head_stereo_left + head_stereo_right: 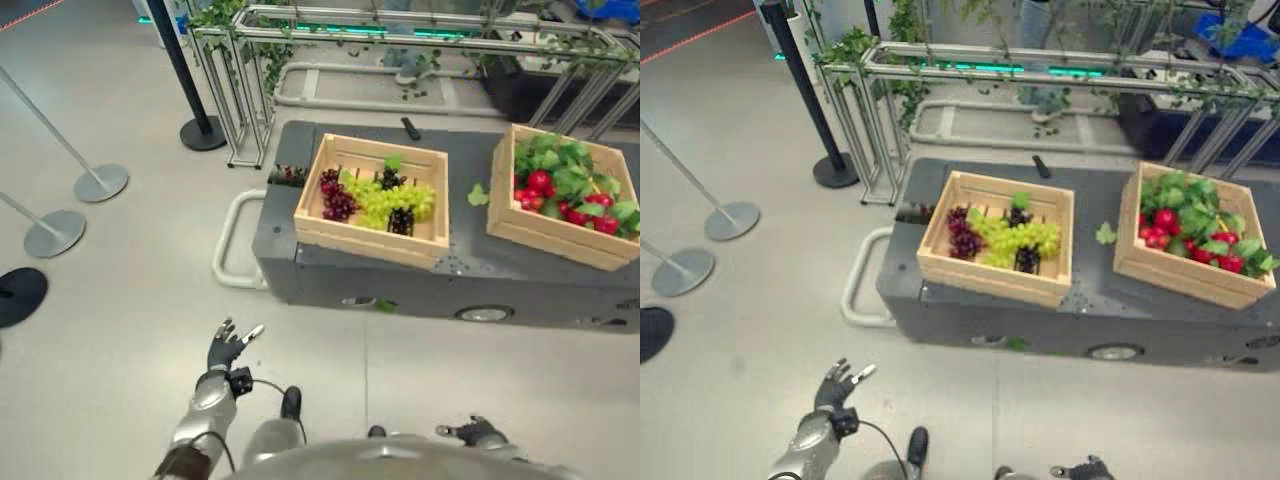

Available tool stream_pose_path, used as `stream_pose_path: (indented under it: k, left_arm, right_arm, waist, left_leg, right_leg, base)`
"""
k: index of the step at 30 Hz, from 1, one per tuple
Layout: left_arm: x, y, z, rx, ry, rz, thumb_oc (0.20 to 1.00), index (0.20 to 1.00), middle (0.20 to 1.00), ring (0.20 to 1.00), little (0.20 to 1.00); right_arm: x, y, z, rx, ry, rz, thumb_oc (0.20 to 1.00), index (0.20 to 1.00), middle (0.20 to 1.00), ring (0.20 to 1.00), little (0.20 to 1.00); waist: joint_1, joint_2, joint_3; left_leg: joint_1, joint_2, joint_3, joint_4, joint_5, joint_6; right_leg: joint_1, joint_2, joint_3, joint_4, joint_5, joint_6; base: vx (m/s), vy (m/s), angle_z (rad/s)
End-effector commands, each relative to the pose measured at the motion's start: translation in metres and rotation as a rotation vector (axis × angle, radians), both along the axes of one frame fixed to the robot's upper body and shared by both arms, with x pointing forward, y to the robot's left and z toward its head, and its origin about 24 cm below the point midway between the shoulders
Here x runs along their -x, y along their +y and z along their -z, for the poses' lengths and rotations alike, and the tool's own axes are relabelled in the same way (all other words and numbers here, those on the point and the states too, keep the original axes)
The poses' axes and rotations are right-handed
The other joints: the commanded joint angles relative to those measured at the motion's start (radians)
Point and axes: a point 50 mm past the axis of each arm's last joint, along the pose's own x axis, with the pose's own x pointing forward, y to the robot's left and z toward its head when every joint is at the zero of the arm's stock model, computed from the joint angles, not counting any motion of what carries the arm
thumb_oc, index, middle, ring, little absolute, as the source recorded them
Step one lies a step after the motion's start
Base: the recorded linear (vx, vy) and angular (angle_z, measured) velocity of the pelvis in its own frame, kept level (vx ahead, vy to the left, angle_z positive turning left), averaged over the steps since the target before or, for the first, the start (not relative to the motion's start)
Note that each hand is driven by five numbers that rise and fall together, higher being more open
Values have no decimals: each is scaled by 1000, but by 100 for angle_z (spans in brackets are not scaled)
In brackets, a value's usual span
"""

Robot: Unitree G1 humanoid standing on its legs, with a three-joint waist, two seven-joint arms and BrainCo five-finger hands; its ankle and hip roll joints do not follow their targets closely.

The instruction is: Pick up the fruits from the basket on one side to the basket on the other side

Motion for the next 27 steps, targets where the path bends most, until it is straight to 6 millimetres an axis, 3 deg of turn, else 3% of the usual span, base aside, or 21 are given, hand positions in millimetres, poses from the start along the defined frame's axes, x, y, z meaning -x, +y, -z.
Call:
stream_pose_path:
  k: [1, 10, 27]
  left_arm:
    - [-28, -12, -20, -41, -114, 114, 1000, 1000, 1000, 1000, 1000]
    - [-30, -14, -25, -71, -132, 123, 1000, 1000, 1000, 1000, 1000]
    - [-51, -7, -66, -169, -299, 216, 1000, 1000, 1000, 1000, 1000]
  right_arm:
    - [-15, -19, -8, 72, -19, -27, 1000, 1000, 1000, 1000, 1000]
    - [-15, -19, -8, 84, -8, -30, 1000, 1000, 1000, 1000, 1000]
    - [-24, -21, -11, 73, -21, -26, 1000, 1000, 1000, 1000, 1000]
  waist:
    - [32, 20, 18]
    - [32, 16, 19]
    - [47, 6, 44]
  left_leg:
    - [46, 46, 34, 7, -136, -34]
    - [50, 39, 35, 7, -140, -28]
    - [0, -17, 51, 7, -146, 7]
  right_leg:
    - [-54, -48, 7, 5, -9, 95]
    - [-52, -56, 7, 5, -6, 100]
    - [-107, -115, 20, 5, 41, 136]
  base:
    - [-342, 94, -81]
    - [0, 0, 0]
    - [-13, 55, 0]
